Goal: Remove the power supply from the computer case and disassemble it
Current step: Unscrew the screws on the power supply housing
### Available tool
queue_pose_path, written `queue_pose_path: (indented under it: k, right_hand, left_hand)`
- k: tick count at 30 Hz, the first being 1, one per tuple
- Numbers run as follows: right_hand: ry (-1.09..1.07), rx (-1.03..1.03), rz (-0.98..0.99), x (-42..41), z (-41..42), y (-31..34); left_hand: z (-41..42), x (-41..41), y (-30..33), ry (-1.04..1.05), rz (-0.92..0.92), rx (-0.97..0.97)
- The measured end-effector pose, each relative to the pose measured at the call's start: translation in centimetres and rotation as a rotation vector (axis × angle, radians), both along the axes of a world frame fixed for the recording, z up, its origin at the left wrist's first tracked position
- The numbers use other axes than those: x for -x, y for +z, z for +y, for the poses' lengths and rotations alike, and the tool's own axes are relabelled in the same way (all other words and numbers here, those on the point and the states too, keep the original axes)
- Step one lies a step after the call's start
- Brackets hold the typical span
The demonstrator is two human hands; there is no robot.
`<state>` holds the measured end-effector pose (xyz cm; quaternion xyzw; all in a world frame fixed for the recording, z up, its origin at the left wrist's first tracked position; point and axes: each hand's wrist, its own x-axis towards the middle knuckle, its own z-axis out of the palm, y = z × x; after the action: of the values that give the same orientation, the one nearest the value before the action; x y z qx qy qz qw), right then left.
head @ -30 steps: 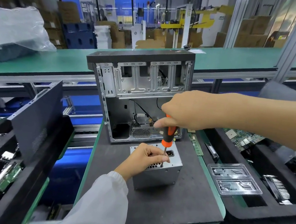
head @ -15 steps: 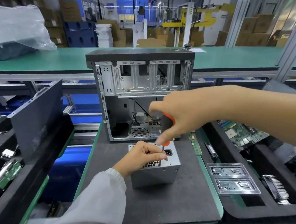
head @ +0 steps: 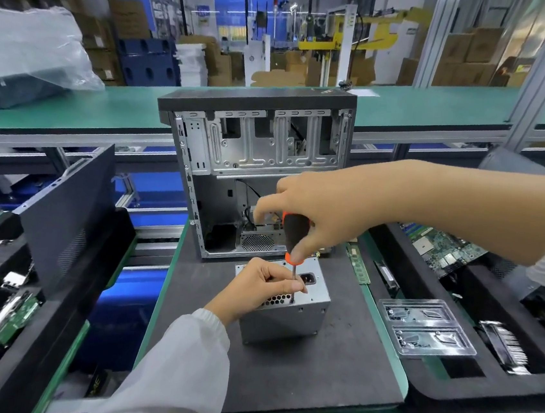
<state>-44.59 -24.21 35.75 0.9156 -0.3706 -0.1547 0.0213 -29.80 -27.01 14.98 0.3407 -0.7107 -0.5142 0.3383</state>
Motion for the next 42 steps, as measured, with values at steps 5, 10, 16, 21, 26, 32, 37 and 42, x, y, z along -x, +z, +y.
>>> queue_pose_path:
  k: [5, 10, 16, 21, 26, 32, 37, 42]
  right_hand:
    - [-0.118, 0.328, 0.061, -0.1, -0.2, -0.4]
    - [0.045, -0.026, 0.061, 0.2, 0.0, 0.7]
    - [-0.036, 0.159, 0.025, 0.1, 0.2, 0.5]
    - [-0.016, 0.254, 0.099, -0.2, 0.3, -0.2]
    - [-0.03, -0.018, -0.009, 0.2, 0.3, 0.8]
    - [-0.071, 0.081, -0.029, -0.1, -0.6, -0.7]
    - [-0.061, -0.055, -0.099, 0.0, -0.2, -0.1]
    - [-0.049, -0.021, -0.148, -0.2, 0.5, 0.1]
  left_hand:
    - [-0.1, 0.0, -0.1, 0.003, -0.007, -0.019]
    - [-0.1, -0.1, -0.2, 0.01, 0.028, -0.029]
    - [-0.2, 0.1, -0.3, 0.029, 0.002, 0.0]
    - [-0.4, 0.2, -0.7, 0.048, 0.013, -0.007]
    - [-0.3, 0.3, -0.6, 0.061, 0.008, 0.002]
    - [-0.4, -0.3, -0.1, 0.021, -0.137, 0.037]
    - [-1.1, -1.4, 0.6, -0.002, -0.482, 0.255]
    - [-0.4, -0.6, 0.5, 0.034, -0.469, 0.319]
